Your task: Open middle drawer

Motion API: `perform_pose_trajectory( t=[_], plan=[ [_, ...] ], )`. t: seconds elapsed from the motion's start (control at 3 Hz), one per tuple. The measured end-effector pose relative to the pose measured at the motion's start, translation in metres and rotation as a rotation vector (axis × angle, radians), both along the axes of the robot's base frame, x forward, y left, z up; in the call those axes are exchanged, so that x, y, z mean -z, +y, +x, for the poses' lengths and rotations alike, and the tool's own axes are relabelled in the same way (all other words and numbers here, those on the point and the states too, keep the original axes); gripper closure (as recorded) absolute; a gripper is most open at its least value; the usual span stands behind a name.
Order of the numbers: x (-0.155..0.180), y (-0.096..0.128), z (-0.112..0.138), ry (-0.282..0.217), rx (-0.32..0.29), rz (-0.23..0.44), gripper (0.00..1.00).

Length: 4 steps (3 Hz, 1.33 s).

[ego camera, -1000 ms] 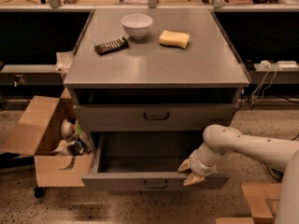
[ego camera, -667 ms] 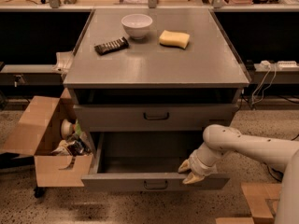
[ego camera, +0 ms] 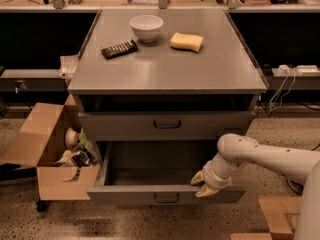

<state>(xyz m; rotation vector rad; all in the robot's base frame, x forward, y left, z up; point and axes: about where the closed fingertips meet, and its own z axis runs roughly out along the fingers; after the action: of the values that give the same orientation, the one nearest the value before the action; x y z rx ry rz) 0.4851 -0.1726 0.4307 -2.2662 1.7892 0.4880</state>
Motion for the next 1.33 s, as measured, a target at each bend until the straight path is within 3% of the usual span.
perform_pose_trajectory(
  t=[0.33, 0.67, 1.0, 1.33],
  plan=[
    [0.0, 0.0, 0.0, 0.0, 0.0, 0.0, 0.85],
    [0.0, 0.0, 0.0, 0.0, 0.0, 0.0, 0.63],
    [0.0001, 0.0, -0.0001, 0.0, 0.0, 0.0, 0.32],
    [0.0001, 0.0001, -0.0001, 0.0, 0.0, 0.0, 0.07]
  ],
)
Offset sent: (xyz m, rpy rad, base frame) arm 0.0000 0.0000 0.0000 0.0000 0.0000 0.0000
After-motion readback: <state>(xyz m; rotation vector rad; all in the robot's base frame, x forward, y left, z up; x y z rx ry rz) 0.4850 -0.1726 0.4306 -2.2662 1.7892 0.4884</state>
